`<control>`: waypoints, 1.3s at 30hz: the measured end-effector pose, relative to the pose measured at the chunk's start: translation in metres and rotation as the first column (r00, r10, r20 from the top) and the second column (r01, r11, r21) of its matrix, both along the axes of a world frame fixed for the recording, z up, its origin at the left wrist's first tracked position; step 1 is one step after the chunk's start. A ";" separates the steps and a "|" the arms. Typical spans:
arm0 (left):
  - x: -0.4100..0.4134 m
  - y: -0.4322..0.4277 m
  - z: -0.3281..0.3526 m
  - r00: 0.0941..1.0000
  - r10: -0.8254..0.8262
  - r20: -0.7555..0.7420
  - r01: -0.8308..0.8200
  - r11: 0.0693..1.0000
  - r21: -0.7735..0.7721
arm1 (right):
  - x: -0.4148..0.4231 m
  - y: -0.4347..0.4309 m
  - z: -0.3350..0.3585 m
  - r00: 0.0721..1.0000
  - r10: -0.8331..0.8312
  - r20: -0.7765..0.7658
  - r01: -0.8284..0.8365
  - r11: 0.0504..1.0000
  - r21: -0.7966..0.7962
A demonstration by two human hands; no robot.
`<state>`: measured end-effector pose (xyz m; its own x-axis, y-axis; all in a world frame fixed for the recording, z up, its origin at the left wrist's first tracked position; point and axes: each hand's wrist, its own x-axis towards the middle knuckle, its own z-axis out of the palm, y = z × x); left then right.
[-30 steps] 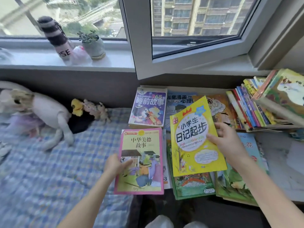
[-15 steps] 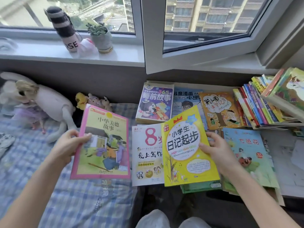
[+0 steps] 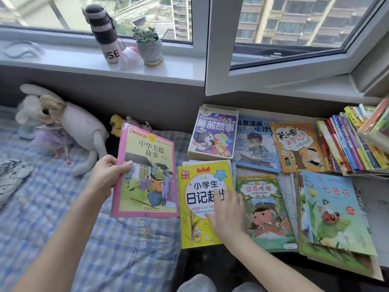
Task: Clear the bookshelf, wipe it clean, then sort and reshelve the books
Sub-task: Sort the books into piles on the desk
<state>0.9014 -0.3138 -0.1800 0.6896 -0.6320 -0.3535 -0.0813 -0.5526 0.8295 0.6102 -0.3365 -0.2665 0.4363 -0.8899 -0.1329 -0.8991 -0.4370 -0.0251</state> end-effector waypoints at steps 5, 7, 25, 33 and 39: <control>0.014 0.005 -0.009 0.997 0.061 -0.053 -0.062 0.998 -0.011 | 0.021 0.035 -0.024 0.788 0.592 -0.168 -0.546 0.799 0.253; 0.024 0.008 -0.011 0.996 0.071 -0.048 -0.072 0.997 -0.014 | 0.020 0.041 -0.037 0.747 0.607 -0.272 -0.559 0.794 0.238; 0.031 0.050 -0.038 0.927 -0.098 -0.361 0.107 0.994 0.006 | -0.001 0.000 0.035 0.826 0.335 0.453 -0.254 0.939 -0.230; -0.005 0.041 -0.053 0.697 -0.225 -0.681 0.215 0.971 -0.101 | -0.029 -0.040 0.121 0.497 -0.313 0.810 0.338 0.929 0.151; -0.058 0.018 -0.095 0.599 -0.275 -0.752 0.353 0.934 -0.060 | -0.059 -0.039 0.169 0.413 -0.269 0.870 0.493 0.869 0.035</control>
